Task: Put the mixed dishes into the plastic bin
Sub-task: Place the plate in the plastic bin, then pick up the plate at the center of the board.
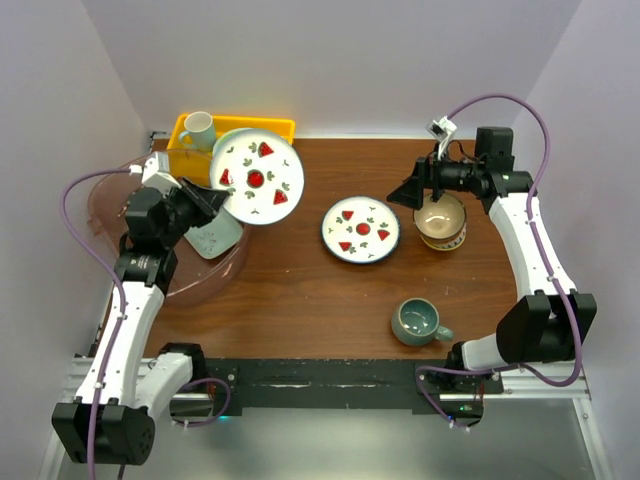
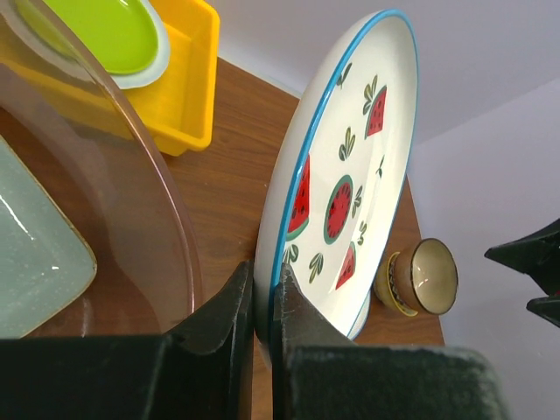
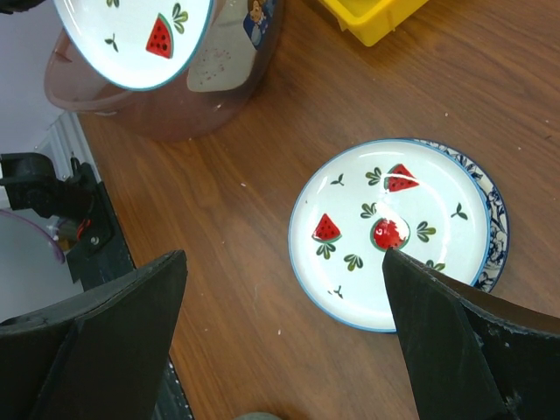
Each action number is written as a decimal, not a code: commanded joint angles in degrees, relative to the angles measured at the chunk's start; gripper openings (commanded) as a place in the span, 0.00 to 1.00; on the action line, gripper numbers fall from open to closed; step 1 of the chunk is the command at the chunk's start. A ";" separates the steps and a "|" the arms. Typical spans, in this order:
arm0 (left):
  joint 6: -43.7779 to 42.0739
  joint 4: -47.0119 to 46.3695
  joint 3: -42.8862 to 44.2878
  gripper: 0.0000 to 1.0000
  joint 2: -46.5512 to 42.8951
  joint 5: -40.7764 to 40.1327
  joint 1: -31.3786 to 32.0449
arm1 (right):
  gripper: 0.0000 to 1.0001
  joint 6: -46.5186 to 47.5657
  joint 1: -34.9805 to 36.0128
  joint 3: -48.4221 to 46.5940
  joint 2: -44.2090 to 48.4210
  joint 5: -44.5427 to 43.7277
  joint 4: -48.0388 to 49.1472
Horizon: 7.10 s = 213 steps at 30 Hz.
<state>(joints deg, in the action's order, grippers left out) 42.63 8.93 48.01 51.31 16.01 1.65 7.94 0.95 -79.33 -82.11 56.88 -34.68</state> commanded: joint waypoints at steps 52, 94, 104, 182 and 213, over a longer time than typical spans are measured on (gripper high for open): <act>6.58 2.83 6.66 0.00 3.71 -22.58 -14.83 | 0.98 2.07 -0.25 0.14 -0.77 0.25 0.93; 13.53 -12.00 -12.85 0.01 12.14 -10.92 -21.95 | 0.98 2.08 -0.33 0.32 -0.95 -0.28 0.75; 12.39 -14.38 -13.91 0.59 17.33 -5.99 -23.89 | 0.98 1.99 -0.33 0.23 -0.78 -0.37 0.75; -6.24 8.39 10.88 1.00 10.40 12.47 -10.71 | 0.98 28.78 11.97 -8.56 -5.00 -13.73 -16.91; -7.04 5.40 9.91 1.00 8.19 9.39 0.63 | 0.98 57.88 21.99 5.06 -2.18 -15.75 -23.95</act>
<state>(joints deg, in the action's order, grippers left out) 36.58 17.17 58.13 59.88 26.33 0.69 62.15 22.00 -75.46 -86.39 43.07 -58.35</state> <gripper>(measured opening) 0.997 0.983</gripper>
